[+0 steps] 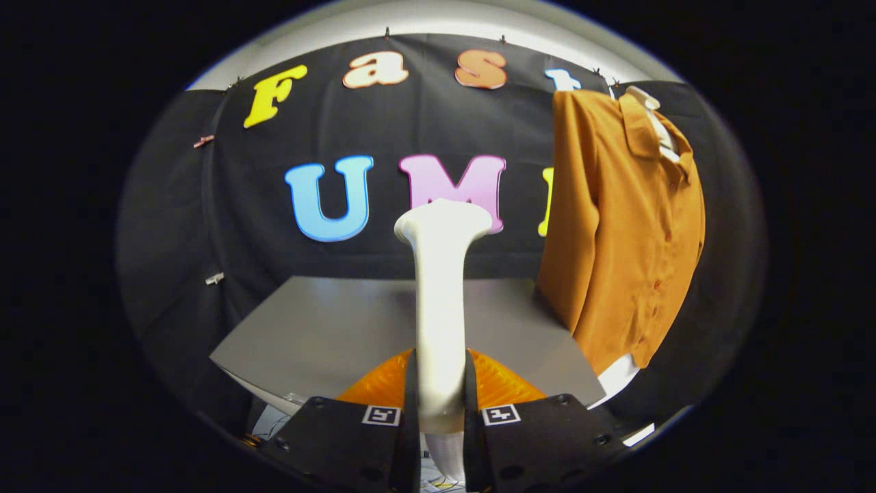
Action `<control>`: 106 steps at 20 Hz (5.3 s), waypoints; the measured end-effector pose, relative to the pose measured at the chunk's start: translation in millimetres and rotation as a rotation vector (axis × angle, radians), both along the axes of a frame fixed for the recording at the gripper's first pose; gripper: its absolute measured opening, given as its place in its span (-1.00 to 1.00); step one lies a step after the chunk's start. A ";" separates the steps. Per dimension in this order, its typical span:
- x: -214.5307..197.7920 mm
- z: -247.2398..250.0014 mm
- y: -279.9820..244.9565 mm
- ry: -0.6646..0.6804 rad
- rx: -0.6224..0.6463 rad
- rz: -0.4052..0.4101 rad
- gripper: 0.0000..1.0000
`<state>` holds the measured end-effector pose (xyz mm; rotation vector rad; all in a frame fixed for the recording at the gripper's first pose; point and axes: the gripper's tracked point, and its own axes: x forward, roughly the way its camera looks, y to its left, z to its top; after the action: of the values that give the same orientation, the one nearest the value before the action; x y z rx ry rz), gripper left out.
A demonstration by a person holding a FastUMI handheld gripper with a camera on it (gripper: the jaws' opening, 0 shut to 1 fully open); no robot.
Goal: Iron the clothes twice with a garment steamer, once on the left side and once on the right side.
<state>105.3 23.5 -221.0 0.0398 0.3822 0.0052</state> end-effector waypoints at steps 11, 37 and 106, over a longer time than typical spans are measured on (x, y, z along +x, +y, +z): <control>-69.7 134.2 -53.5 -0.391 0.011 -0.013 -0.44; -4.1 54.1 -249.3 -0.377 -0.007 -0.166 -0.44; -81.5 154.5 -275.4 -0.451 0.025 -0.094 -0.44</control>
<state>23.8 -251.9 -66.5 0.0793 -0.0713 -0.0732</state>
